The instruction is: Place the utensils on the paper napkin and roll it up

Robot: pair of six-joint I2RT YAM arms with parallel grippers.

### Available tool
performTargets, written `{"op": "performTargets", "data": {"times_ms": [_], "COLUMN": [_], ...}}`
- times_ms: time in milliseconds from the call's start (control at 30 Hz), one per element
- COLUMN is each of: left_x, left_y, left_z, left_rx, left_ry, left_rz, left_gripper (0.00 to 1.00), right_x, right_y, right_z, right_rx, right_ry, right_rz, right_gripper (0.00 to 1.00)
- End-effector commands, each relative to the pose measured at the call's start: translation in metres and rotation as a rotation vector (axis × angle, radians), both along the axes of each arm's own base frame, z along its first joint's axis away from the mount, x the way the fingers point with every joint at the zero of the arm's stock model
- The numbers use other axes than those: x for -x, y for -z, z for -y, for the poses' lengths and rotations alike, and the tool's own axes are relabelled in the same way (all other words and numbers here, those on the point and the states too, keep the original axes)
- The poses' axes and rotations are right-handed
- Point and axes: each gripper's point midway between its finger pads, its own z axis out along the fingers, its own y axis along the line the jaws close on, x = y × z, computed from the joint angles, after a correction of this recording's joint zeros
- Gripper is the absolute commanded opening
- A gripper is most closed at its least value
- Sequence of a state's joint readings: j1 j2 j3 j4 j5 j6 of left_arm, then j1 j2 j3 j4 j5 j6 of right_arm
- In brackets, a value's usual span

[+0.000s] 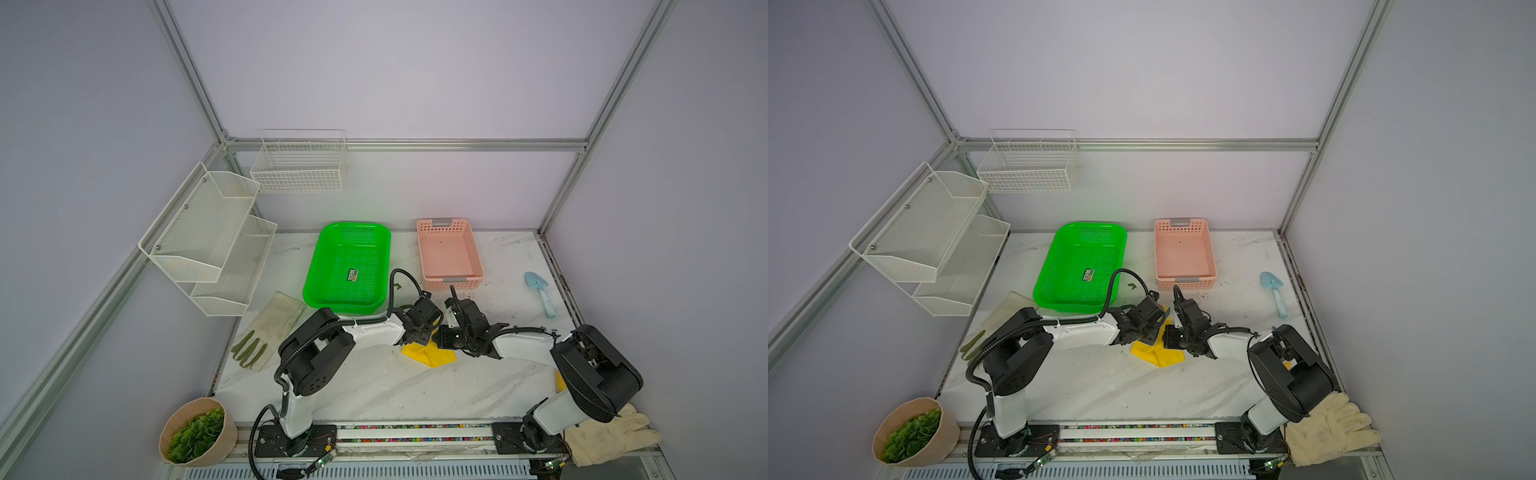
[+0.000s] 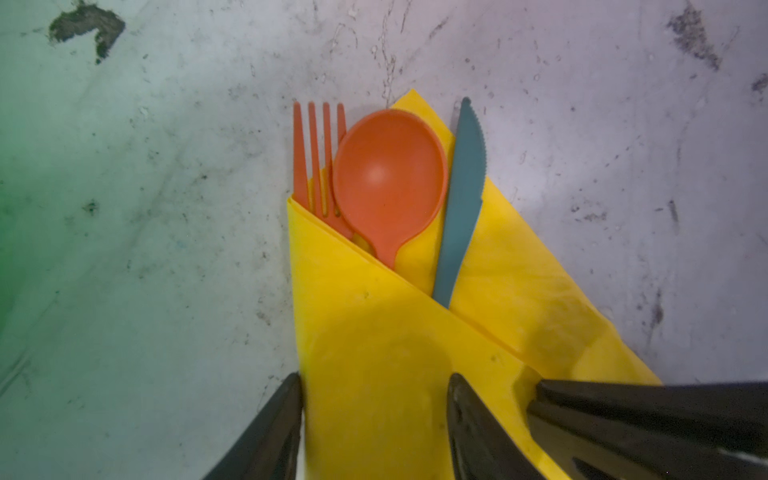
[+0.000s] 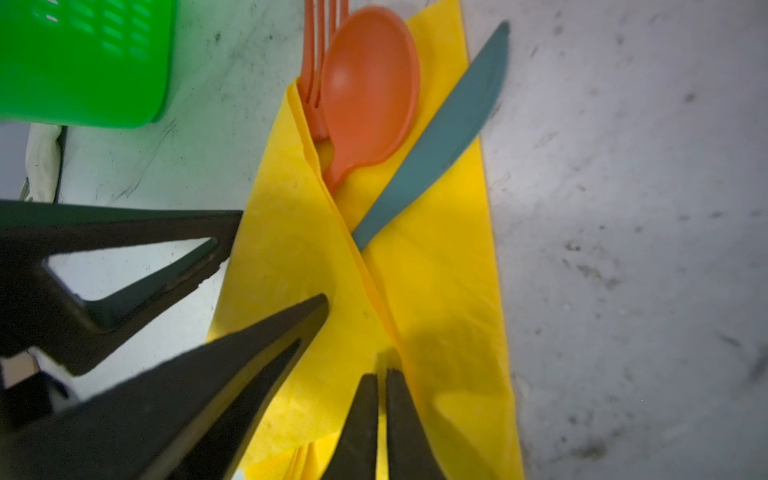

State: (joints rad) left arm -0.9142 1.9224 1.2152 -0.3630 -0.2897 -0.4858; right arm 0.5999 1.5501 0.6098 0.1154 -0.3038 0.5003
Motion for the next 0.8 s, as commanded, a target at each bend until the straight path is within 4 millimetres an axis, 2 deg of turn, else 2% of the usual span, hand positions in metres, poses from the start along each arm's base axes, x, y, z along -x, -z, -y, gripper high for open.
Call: {"op": "performTargets", "data": {"times_ms": [0, 300, 533, 767], "left_x": [-0.013, -0.01, -0.009, -0.009], "left_y": [-0.02, -0.013, -0.006, -0.003], "left_z": [0.017, 0.018, 0.014, 0.011], "left_rx": [0.027, 0.021, 0.001, -0.011], "left_ry": [0.0, 0.004, -0.004, -0.01], "left_rz": [0.052, 0.037, 0.027, 0.027], "left_gripper": [0.53, 0.57, 0.47, 0.41], "right_x": [0.027, 0.027, 0.027, 0.027], "right_y": [0.028, 0.028, 0.027, 0.027], "right_z": [0.019, 0.019, 0.019, 0.019], "right_rx": [0.082, 0.08, 0.078, 0.08], "right_ry": [0.002, 0.001, 0.001, -0.002], "right_rz": [-0.115, -0.114, -0.111, -0.112], "right_gripper": [0.11, 0.11, 0.11, 0.11]}}
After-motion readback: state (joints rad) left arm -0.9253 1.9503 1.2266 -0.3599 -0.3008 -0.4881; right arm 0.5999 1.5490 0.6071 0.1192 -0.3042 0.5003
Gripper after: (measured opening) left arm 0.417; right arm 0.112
